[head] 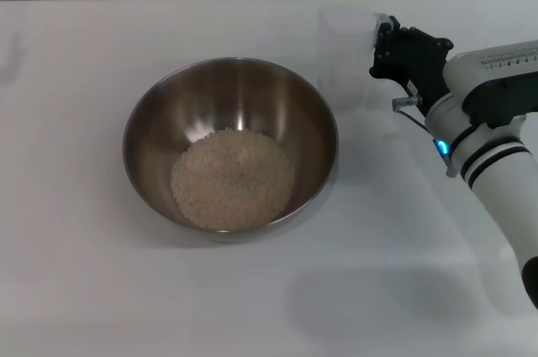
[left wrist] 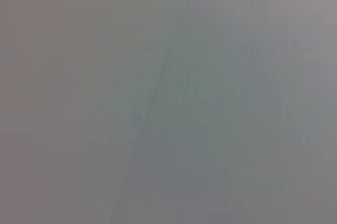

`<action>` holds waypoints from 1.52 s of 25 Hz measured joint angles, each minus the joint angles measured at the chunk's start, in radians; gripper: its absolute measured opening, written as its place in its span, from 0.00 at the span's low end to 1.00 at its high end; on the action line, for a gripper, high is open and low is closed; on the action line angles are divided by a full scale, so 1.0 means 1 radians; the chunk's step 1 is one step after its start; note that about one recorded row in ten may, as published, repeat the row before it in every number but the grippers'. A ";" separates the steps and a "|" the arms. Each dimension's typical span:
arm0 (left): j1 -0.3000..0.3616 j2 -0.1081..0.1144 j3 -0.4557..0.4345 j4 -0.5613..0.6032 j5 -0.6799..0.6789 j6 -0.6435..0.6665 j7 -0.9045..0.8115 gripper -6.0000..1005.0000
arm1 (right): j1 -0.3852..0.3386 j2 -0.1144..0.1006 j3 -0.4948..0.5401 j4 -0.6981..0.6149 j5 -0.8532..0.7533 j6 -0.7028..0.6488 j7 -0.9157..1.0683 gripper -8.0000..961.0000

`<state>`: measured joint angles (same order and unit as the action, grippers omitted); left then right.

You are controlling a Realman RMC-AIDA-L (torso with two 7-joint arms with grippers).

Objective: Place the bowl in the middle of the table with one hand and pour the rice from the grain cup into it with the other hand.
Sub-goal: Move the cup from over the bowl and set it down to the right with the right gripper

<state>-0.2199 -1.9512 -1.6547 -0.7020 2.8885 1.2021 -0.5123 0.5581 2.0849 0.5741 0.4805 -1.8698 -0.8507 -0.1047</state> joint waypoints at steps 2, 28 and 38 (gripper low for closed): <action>0.003 0.000 0.001 -0.001 0.000 0.004 -0.001 0.81 | 0.003 0.000 -0.004 -0.009 -0.003 0.009 -0.002 0.05; 0.030 -0.006 0.003 -0.013 0.000 0.045 -0.011 0.81 | 0.018 0.001 -0.087 -0.056 -0.012 0.047 -0.017 0.11; 0.047 -0.005 0.010 -0.016 0.000 0.062 -0.020 0.81 | -0.012 -0.001 -0.090 -0.063 -0.012 0.036 -0.017 0.27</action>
<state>-0.1726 -1.9565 -1.6447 -0.7178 2.8885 1.2638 -0.5319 0.5463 2.0834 0.4843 0.4172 -1.8823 -0.8150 -0.1221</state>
